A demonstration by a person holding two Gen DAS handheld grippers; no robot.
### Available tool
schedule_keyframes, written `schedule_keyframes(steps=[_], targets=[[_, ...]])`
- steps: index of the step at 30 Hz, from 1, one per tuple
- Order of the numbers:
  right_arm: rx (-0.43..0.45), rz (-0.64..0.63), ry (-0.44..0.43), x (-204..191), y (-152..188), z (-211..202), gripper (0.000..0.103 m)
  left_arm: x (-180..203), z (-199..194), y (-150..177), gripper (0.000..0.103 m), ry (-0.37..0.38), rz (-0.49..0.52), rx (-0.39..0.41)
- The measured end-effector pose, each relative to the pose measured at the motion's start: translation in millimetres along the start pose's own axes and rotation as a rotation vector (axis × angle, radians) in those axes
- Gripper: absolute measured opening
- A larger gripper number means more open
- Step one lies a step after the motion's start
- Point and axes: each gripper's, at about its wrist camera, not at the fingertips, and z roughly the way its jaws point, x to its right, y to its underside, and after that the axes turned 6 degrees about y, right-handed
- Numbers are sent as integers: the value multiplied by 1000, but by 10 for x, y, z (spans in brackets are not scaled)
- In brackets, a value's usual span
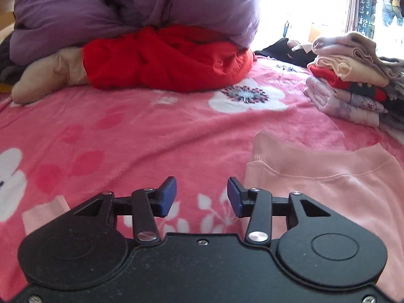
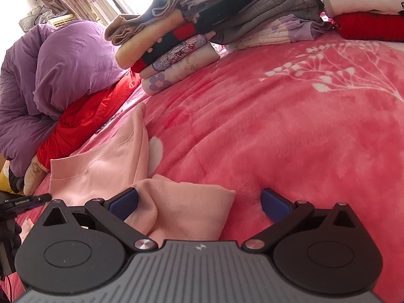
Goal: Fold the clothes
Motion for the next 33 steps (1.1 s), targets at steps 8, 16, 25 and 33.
schedule_keyframes(steps=[8, 16, 25, 33], targets=[[1, 253, -80, 351, -40, -227, 89, 343, -250, 18, 43, 141, 31, 70], [-49, 288, -99, 333, 58, -185, 72, 801, -507, 317, 43, 243, 80, 19], [116, 132, -87, -26, -14, -562, 13, 1050, -939, 485, 43, 293, 48, 39], [186, -734, 129, -1332, 346, -627, 18, 944, -810, 533, 43, 270, -6, 34]])
